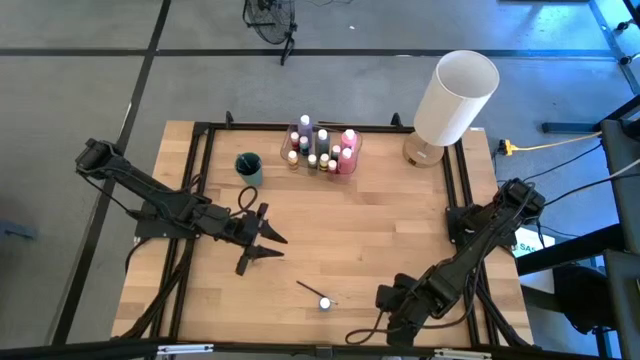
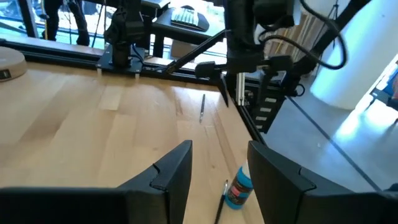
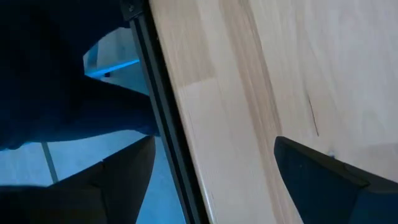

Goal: Pick & Place Paint Supplies
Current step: Put the silver paint brush into the green cup

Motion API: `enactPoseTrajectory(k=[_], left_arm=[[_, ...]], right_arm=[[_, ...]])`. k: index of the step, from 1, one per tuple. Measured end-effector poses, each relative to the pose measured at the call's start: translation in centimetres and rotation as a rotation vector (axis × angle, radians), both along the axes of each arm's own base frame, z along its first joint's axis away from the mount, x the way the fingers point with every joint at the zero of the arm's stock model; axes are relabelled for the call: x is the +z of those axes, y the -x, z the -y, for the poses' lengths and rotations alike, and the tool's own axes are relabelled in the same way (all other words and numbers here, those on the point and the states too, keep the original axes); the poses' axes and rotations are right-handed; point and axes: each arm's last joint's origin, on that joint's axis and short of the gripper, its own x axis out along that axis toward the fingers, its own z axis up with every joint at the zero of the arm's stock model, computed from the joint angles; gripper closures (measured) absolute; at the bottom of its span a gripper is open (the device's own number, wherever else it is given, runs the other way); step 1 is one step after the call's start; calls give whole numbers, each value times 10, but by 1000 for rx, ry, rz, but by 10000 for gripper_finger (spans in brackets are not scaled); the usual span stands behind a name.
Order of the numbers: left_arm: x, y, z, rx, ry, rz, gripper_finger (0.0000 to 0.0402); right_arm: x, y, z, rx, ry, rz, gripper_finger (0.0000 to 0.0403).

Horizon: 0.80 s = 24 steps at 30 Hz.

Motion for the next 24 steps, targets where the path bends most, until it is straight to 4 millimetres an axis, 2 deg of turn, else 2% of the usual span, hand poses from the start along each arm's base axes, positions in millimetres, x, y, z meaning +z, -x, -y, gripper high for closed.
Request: enactPoseTrajectory(k=[7,14,24], left_arm=[[0,0,-1,28,1,3,251],[-4,-6,2,50,54,-7,251],[-19,-22,24,7,85,30,251]], right_arm=[[5,-7,-5,-5,-34,110,70],[4,-6,-4,-21,-35,84,70],[-8,19,20,-131,207,-217,70]])
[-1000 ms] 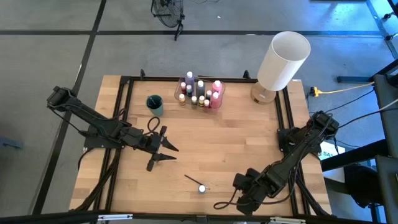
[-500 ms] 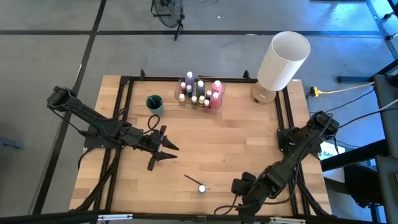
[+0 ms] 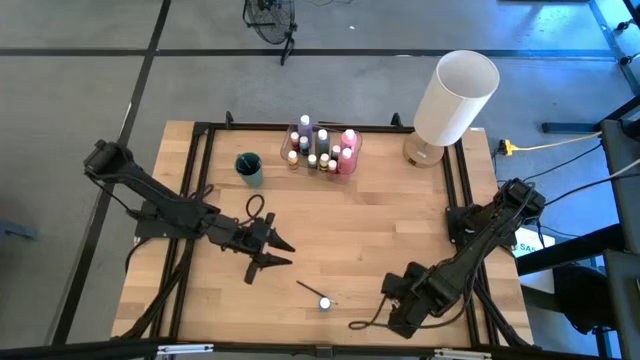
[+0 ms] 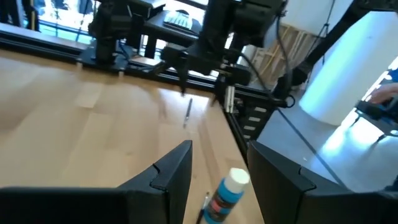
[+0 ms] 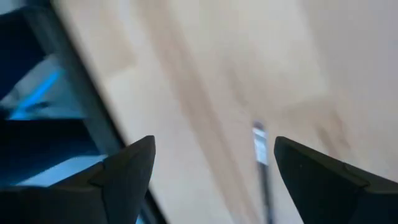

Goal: Pick & Place Paint Supplies
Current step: Put the silver paint brush into the green cup

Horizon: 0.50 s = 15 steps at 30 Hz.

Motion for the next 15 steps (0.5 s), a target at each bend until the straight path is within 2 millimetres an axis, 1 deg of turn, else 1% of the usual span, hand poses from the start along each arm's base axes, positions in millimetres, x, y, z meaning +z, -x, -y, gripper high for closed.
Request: enactPoseTrajectory(k=[3,7,9,15], left_arm=[[-4,-1,8,-24,9,5,251],[-5,0,16,-55,17,21,251],[-4,1,19,-43,21,35,251],[-1,4,23,11,27,65,251]], right_arm=[[-1,3,4,11,33,-32,70],[0,2,3,96,33,-20,70],[0,3,1,139,21,-21,70],[-2,4,-1,195,29,-19,70]])
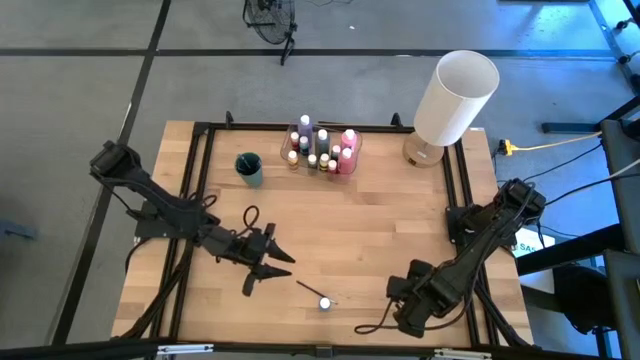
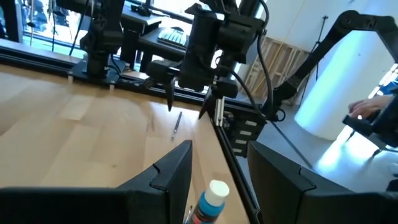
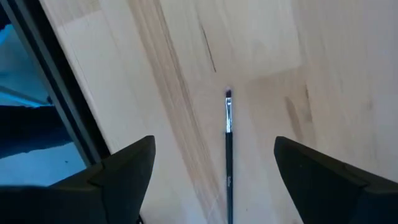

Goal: Pick & Place Paint Supplies
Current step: Put the silver paint brush into the green cup

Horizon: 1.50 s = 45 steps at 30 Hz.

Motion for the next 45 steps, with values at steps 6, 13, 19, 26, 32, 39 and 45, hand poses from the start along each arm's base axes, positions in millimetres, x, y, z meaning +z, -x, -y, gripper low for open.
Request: enactPoseTrajectory(k=[6,13,19,26,32,39,45], left_arm=[[-2,4,7,13,13,-14,251],[-2,7,12,-2,-47,3,251],[-1,7,10,43,-47,7,251],[-1,6,9,28,-147,26,251],[-1,5,8,26,-239,44,251],[-1,2,2,34,-252,44,251],[-1,0,1,-28,-248,49,251]], right_arm=[[-16,-6,-2,171,125,52,70],[-32,-8,-6,95,108,-26,71],[-42,-15,-12,42,70,-5,71],[-52,-19,-18,15,25,-24,71],[-52,-19,-15,33,37,-43,71],[-53,-24,-7,13,34,-78,71],[-55,-26,-2,20,19,-116,71]])
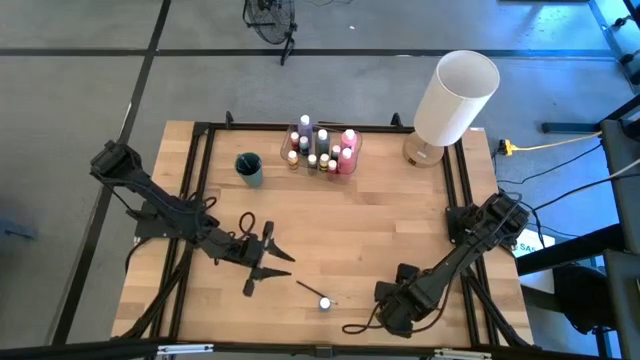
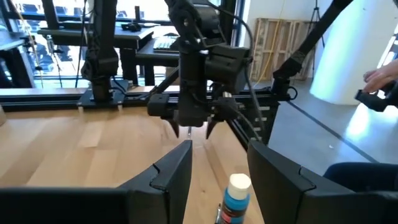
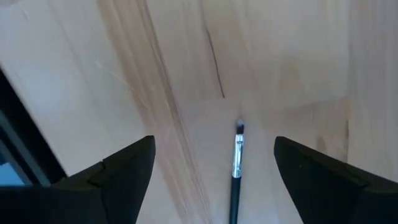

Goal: Pick & Place Paint Supplies
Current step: Put the silver paint brush into the green cup

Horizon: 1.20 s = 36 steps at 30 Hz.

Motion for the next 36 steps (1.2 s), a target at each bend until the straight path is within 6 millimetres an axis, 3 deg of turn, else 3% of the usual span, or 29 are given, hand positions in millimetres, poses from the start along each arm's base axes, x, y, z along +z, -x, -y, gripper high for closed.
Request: enactPoseTrajectory(k=[9,36], left_arm=[[0,0,0,-11,-39,8,251],[-7,1,-1,-20,-173,-35,251]], right_arm=[[-17,7,9,-7,-15,-1,71],[-20,10,4,47,48,78,71]])
